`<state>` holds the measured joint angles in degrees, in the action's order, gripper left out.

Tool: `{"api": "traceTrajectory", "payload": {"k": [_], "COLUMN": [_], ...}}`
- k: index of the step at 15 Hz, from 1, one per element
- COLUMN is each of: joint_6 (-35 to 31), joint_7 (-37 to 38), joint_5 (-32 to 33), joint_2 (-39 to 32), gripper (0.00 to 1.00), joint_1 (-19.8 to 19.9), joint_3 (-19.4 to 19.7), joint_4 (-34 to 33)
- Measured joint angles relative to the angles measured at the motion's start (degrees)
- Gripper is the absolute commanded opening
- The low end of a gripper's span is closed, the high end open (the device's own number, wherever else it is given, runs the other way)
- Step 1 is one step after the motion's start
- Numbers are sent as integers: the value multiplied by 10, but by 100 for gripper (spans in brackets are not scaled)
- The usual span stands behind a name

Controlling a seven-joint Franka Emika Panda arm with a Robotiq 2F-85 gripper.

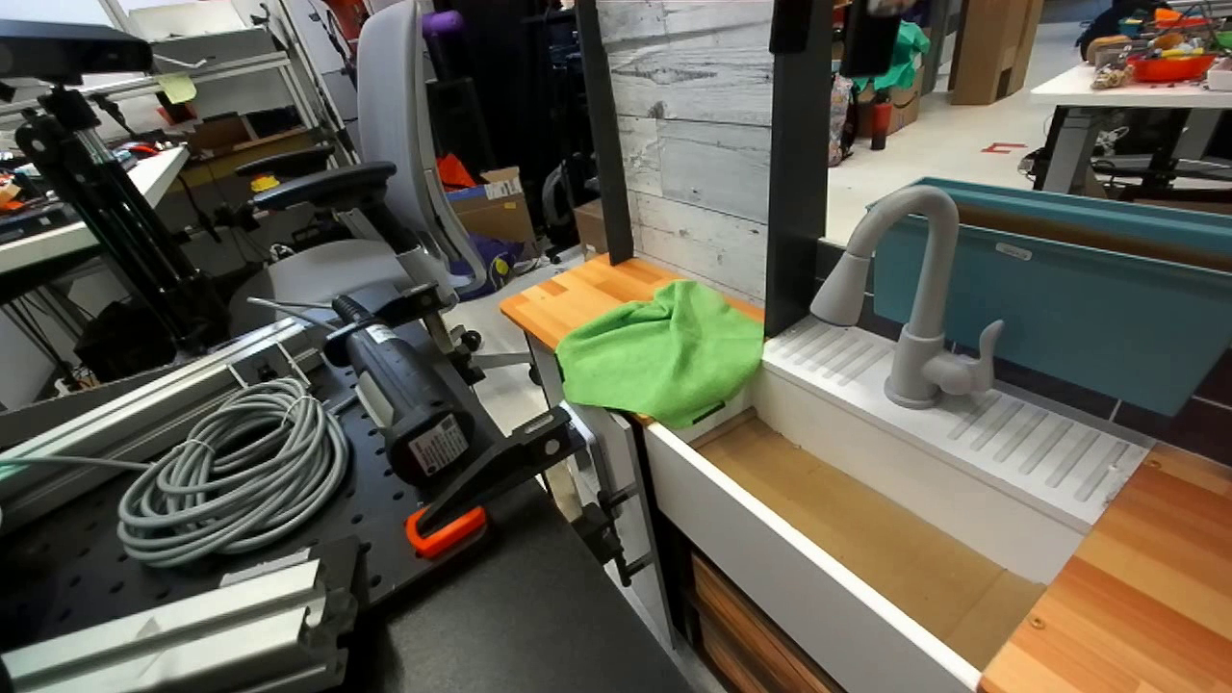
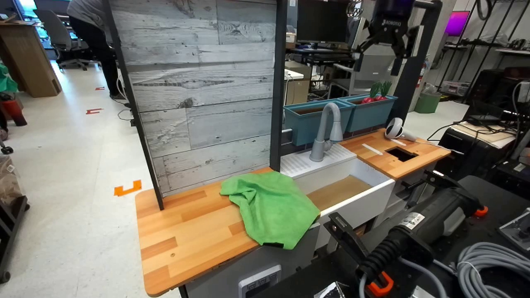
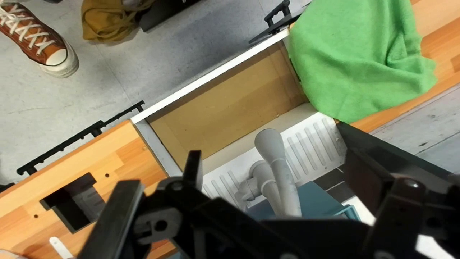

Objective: Push the grey faucet head to the left

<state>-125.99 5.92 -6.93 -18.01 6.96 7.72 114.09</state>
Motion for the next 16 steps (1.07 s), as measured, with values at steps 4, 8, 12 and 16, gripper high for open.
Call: {"api": "traceTrajectory", "payload": {"k": [4,8,12,16], "joint_6": [-16,-32,-37,-38], "joint_7": [2,12,20,25], "joint_5": [0,2,4,4], "joint_2": [-75,-138,-188,-220], "gripper": [100,100,100,75], "joint_1": [0,0,-2,-3], "joint_3": [0,0,0,-4], "joint_4": [-48,-92,-130,-161]}}
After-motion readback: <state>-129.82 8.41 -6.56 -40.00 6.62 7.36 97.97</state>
